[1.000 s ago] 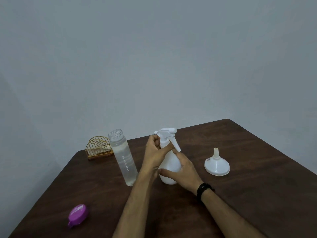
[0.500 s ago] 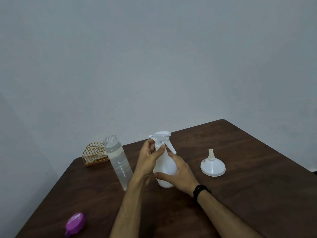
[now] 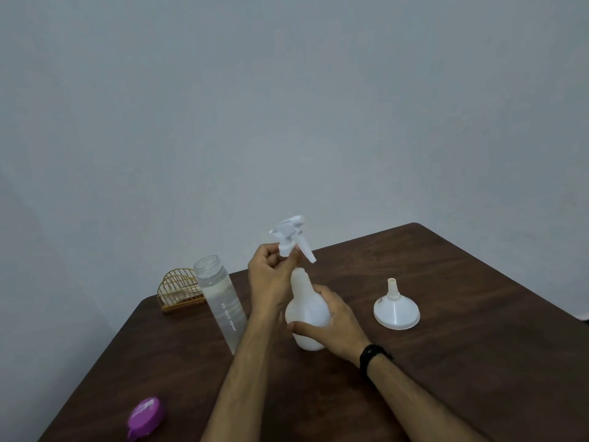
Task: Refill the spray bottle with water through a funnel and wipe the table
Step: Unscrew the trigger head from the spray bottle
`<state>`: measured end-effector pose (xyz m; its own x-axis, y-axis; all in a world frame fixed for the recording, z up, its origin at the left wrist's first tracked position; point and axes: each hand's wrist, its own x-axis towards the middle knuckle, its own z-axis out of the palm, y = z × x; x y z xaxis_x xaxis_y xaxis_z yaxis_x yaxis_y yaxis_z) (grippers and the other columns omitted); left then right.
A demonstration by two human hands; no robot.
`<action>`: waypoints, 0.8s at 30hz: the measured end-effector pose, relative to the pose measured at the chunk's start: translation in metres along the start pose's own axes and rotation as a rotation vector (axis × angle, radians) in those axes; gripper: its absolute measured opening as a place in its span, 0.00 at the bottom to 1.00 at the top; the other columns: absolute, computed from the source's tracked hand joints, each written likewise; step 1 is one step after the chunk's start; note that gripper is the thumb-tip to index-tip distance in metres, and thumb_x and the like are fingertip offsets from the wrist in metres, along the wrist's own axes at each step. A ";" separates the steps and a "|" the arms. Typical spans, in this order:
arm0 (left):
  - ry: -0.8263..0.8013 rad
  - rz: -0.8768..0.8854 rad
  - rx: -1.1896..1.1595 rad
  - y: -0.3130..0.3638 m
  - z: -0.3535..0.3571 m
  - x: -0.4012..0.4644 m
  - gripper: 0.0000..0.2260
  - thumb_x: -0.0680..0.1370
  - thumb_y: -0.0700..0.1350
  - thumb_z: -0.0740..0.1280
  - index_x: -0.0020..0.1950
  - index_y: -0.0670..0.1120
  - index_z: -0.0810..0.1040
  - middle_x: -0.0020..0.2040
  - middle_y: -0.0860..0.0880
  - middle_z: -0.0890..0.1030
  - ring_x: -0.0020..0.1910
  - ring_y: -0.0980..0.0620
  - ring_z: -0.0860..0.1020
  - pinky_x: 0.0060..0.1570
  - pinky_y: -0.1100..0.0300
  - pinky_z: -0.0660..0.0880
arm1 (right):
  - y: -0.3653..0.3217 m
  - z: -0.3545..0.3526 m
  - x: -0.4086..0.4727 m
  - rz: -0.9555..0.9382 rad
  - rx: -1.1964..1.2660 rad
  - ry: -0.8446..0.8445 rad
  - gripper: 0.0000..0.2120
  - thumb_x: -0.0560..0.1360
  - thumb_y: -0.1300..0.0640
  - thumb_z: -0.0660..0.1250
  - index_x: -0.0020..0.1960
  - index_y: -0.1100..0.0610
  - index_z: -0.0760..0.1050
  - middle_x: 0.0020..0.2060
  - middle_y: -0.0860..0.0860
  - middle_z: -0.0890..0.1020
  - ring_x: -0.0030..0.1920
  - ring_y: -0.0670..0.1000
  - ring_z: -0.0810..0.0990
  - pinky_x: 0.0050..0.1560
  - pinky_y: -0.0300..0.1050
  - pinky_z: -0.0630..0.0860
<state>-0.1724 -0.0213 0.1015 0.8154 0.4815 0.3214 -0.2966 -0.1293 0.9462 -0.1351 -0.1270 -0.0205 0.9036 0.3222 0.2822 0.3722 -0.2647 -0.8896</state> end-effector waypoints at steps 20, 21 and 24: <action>0.176 0.288 -0.258 0.158 -0.092 0.032 0.08 0.80 0.45 0.69 0.51 0.41 0.77 0.37 0.45 0.80 0.36 0.50 0.81 0.42 0.58 0.82 | -0.013 -0.009 -0.009 0.004 0.036 -0.059 0.48 0.53 0.25 0.75 0.68 0.39 0.65 0.61 0.41 0.74 0.58 0.44 0.75 0.58 0.45 0.73; 0.188 0.285 -0.227 0.157 -0.103 0.031 0.08 0.80 0.45 0.69 0.52 0.40 0.77 0.37 0.46 0.80 0.36 0.50 0.81 0.42 0.58 0.82 | -0.014 -0.009 -0.010 -0.001 0.038 -0.065 0.48 0.53 0.26 0.75 0.69 0.40 0.66 0.61 0.42 0.74 0.59 0.44 0.75 0.59 0.46 0.73; 0.237 0.260 -0.119 0.147 -0.137 0.027 0.07 0.80 0.46 0.69 0.51 0.41 0.78 0.37 0.46 0.80 0.36 0.51 0.80 0.42 0.58 0.82 | -0.016 -0.010 -0.015 -0.012 0.039 -0.061 0.46 0.55 0.29 0.76 0.69 0.42 0.68 0.60 0.43 0.76 0.58 0.44 0.75 0.60 0.50 0.74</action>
<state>-0.2623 0.0918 0.2439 0.5718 0.6350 0.5194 -0.5456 -0.1785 0.8188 -0.1526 -0.1367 -0.0069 0.8839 0.3806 0.2717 0.3736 -0.2254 -0.8998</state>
